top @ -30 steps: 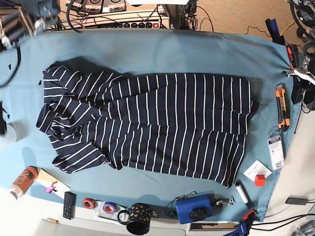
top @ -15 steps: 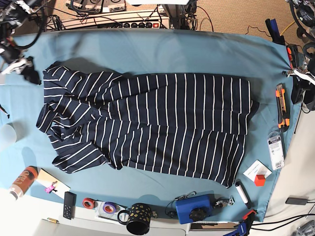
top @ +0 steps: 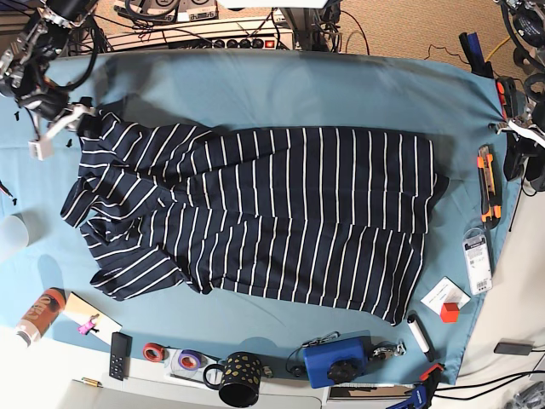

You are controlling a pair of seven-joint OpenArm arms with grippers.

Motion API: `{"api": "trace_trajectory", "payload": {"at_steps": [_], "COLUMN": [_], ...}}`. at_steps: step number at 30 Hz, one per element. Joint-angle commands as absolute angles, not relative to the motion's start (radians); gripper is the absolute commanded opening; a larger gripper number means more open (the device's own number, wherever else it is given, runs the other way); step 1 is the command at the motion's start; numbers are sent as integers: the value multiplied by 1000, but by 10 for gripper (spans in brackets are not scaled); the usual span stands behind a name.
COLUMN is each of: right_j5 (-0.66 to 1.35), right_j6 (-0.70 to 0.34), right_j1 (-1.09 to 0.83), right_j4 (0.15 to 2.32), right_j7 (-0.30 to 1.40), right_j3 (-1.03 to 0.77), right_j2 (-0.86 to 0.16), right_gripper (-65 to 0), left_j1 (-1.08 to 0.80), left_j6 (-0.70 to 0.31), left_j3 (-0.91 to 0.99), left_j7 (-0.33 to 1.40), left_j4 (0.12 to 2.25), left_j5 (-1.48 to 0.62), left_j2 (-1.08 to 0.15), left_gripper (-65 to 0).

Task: Layout the t-shirt on the table in an organized manner, then fold the t-shirt properly
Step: 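Release the folded hem and raise both grippers, then grasp the folded edge with both grippers and pull it taut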

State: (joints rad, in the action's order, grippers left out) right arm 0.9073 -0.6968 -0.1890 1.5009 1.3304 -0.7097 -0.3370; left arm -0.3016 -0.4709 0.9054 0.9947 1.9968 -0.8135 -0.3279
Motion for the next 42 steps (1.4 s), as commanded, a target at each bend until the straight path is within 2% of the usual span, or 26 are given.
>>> {"api": "trace_trajectory", "payload": {"at_steps": [1, 5, 7, 9, 13, 19, 27, 35, 37, 38, 40, 41, 42], "right_j5": [918, 919, 919, 919, 919, 914, 915, 915, 914, 914, 914, 905, 894], "right_j6": [-698, -698, -698, -698, -698, -698, -698, -698, -698, -698, -698, -698, -698], "right_j1": [-183, -183, -183, -183, -183, -183, -183, -183, -183, -183, -183, -183, -183], "right_j4": [1515, 1516, 1516, 1516, 1516, 1516, 1516, 1516, 1516, 1516, 1516, 1516, 1516], "right_j7": [1312, 1307, 1299, 1290, 1283, 1289, 1294, 1293, 1294, 1295, 1295, 1298, 1299], "right_j3": [-705, -703, -716, -732, -755, -755, -755, -755, -755, -755, -755, -755, -755], "right_j2": [-357, -358, -358, -358, -358, -361, -361, -361, -361, -361, -365, -371, -382], "right_gripper": [-478, -645, -650, -650, -650, -650, -650, -650, -650, -650, -650, -650, -650], "left_j1": [-299, -300, -299, -300, -299, -299, -275, -186, -186, -186, -186, -186, -186], "left_j6": [-472, -472, -482, -540, -589, -558, -582, -630, -630, -630, -629, -629, -629], "left_j3": [912, 912, 912, 902, 808, 655, 611, 611, 611, 611, 611, 611, 611], "left_j7": [970, 978, 1001, 1030, 1077, 960, 872, 980, 980, 982, 1017, 1039, 1052], "left_j4": [2012, 2012, 2012, 2012, 2003, 1895, 1705, 1546, 1541, 1541, 1541, 1541, 1541], "left_j5": [-831, -844, -892, -942, -926, -807, -796, -853, -853, -852, -853, -853, -853], "left_j2": [-346, -345, -329, -297, -226, -216, -216, -213, -213, -213, -214, -214, -214], "left_gripper": [-375, -375, -375, -375, -375, -374, -374, -375, -414, -462, -611, -650, -650]}}
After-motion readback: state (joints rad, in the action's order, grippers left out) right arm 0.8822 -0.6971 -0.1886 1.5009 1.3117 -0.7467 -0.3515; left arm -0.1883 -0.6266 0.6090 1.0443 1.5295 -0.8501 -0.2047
